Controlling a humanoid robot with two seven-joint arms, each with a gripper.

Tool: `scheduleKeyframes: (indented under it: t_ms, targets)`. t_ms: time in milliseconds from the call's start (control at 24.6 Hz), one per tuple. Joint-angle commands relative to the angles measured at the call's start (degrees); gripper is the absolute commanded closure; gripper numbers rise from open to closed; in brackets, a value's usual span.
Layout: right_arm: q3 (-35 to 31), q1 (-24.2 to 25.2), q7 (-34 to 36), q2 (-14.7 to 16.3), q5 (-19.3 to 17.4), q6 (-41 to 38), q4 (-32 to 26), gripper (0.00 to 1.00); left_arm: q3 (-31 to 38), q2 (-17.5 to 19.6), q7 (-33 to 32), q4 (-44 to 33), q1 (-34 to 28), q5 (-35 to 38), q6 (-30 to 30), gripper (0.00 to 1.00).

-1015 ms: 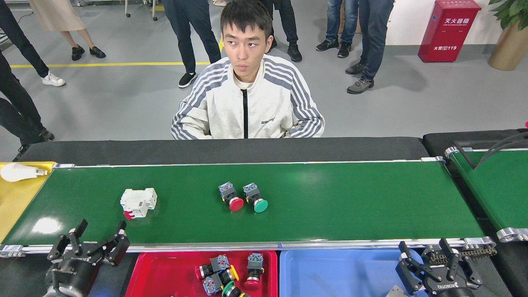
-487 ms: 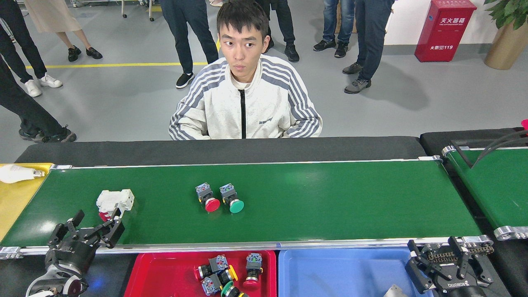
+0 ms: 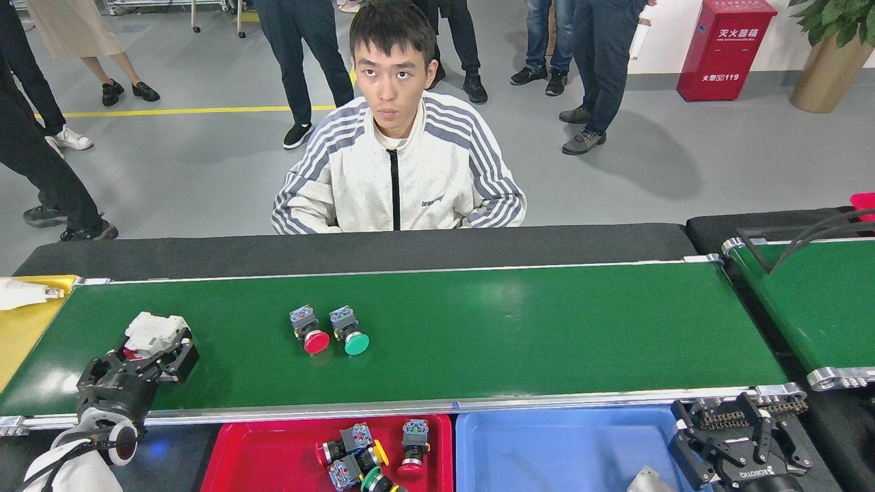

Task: Pick switch part from conveyor to tray
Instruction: 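Carry the white switch block into the blue tray, release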

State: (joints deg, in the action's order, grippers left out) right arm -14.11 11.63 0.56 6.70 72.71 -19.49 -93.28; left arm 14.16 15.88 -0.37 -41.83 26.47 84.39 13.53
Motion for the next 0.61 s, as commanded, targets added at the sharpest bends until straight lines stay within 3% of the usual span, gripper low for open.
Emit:
scheduleKeyframes:
  t_ms: [0,122,203,406,569]
  targets:
    - [-0.05,-0.82,0.31,0.77,-0.11,-0.73,-0.59,0.0,-2.21,0.56,0.28,2.11,2.0,-0.01,-5.62,0.24]
    - [-0.05,-1.0,0.31,0.5,-0.2,-2.39,-0.59,0.0,-3.88,0.21,0.28,4.22,2.79,-0.8,-7.2,0.68]
    - [-0.05,-1.0,0.31,0.41,-0.2,-2.39,-0.59,0.0,-3.88,0.03,1.6,4.13,2.71,-0.98,-7.11,0.79]
    - [-0.48,-0.91,0.31,0.41,-0.2,-2.31,-0.59,0.0,-4.06,-0.15,6.17,3.51,2.36,-1.16,-3.77,0.88]
    - [-2.33,-0.91,0.31,0.33,-0.29,-1.96,-0.59,0.0,-4.06,-0.85,6.08,-8.44,-2.92,-1.16,4.93,0.87]
